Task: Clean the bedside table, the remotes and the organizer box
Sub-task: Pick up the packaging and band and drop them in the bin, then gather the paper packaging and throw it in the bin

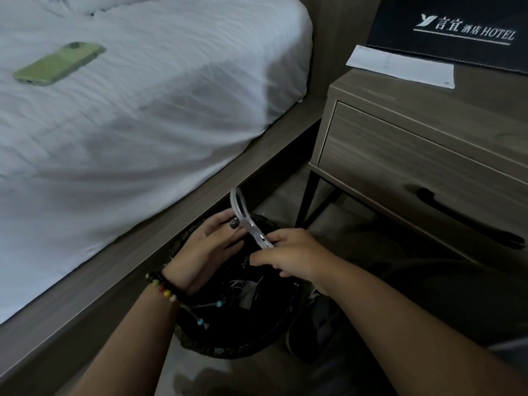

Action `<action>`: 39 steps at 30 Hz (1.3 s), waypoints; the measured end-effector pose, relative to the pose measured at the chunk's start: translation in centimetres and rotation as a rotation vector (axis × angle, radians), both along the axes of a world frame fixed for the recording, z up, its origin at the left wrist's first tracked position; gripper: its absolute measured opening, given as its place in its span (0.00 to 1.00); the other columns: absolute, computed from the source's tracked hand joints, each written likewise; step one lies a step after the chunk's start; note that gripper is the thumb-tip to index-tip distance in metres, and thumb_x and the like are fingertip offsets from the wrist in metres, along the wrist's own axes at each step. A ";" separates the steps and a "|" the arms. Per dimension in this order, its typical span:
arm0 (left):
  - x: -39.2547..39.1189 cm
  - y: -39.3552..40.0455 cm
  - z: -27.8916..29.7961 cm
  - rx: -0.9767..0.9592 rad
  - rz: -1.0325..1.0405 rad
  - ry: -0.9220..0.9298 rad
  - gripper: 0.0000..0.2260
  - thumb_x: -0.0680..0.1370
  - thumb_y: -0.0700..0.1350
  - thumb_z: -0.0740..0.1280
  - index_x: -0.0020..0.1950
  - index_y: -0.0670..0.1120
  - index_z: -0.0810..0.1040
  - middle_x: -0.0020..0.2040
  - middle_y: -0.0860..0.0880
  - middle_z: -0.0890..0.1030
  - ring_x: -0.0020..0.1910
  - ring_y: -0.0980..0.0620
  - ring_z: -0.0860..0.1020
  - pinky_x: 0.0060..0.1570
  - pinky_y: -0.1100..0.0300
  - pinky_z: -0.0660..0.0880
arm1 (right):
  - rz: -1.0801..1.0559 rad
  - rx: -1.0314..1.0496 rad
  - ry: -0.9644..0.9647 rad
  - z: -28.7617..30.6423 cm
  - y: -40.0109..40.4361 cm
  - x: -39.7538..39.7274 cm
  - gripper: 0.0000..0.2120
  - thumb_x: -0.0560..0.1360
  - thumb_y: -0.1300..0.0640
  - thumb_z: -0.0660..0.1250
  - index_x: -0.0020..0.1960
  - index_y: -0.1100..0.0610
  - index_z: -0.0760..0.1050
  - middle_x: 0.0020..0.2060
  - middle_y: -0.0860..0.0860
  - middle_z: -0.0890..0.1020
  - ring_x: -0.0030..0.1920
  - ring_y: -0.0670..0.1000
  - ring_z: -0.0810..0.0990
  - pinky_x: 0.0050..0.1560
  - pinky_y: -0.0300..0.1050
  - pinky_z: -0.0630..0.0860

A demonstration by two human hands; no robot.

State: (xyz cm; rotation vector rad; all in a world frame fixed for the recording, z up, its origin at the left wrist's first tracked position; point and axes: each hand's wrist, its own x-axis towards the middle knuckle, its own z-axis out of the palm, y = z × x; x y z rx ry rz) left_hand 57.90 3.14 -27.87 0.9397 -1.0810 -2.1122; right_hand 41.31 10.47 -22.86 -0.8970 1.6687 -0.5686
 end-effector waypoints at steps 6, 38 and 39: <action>0.1 0.3 2.0 -0.145 0.064 0.047 0.42 0.58 0.50 0.83 0.67 0.41 0.71 0.63 0.39 0.78 0.61 0.42 0.78 0.57 0.52 0.78 | 0.117 -0.041 -0.042 0.4 0.2 1.2 0.17 0.67 0.55 0.77 0.53 0.51 0.77 0.53 0.52 0.81 0.54 0.51 0.80 0.56 0.49 0.77; -16.5 -4.1 16.9 -1.208 0.022 -0.573 0.15 0.76 0.47 0.67 0.62 0.49 0.73 0.55 0.53 0.79 0.55 0.54 0.78 0.56 0.62 0.73 | -0.361 -1.053 0.740 9.6 7.0 -10.1 0.17 0.72 0.63 0.69 0.60 0.55 0.76 0.58 0.47 0.76 0.59 0.41 0.73 0.56 0.24 0.67; -18.6 -4.9 17.6 -1.237 0.043 -0.635 0.17 0.77 0.48 0.66 0.64 0.47 0.72 0.57 0.51 0.77 0.57 0.53 0.77 0.59 0.59 0.72 | -0.386 -1.075 0.723 9.7 7.4 -10.4 0.17 0.72 0.64 0.70 0.59 0.55 0.77 0.57 0.46 0.76 0.59 0.40 0.74 0.55 0.24 0.68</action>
